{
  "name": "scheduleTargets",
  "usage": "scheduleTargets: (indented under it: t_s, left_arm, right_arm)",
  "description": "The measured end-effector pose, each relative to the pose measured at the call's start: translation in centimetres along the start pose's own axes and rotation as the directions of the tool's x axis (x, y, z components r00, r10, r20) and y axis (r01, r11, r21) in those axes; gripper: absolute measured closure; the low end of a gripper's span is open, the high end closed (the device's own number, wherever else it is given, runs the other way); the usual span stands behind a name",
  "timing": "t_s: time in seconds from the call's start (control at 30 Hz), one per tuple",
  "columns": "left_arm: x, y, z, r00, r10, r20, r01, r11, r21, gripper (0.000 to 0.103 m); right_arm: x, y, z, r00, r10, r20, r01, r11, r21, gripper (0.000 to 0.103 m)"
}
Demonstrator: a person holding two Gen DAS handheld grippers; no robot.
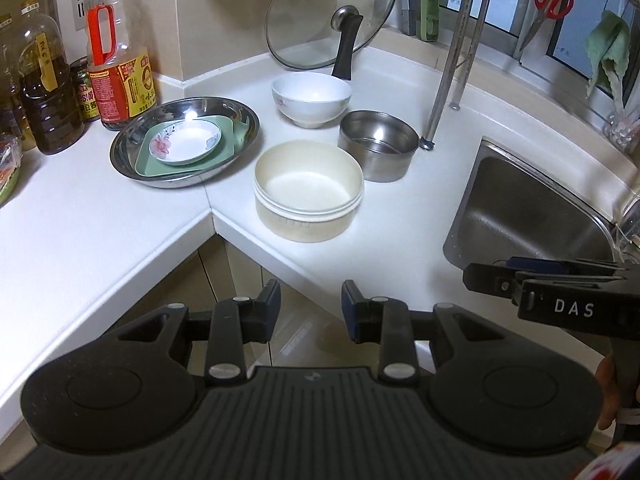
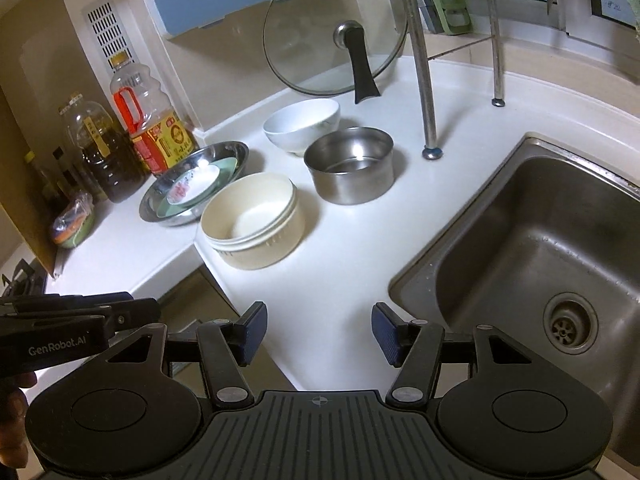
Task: Organize plates and bowls
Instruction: 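Move both grippers toward the stack of cream bowls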
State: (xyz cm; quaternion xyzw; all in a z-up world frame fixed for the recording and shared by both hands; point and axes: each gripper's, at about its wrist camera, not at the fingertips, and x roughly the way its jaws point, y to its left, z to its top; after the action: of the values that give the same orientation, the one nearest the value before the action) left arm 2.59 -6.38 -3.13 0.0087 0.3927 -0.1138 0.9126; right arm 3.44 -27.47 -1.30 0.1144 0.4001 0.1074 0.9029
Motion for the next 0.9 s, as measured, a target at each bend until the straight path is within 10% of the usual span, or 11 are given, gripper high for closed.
scheduleTargets:
  t_s: [0.9]
  left_arm:
    - [4.3,6.4,4.0,0.999,-0.026,-0.035,0.028,0.999,0.032,0.074]
  right_arm:
    - [5.8,3.7,2.8,0.997,-0.069,-0.043,0.071,0.996,0.046,0.044]
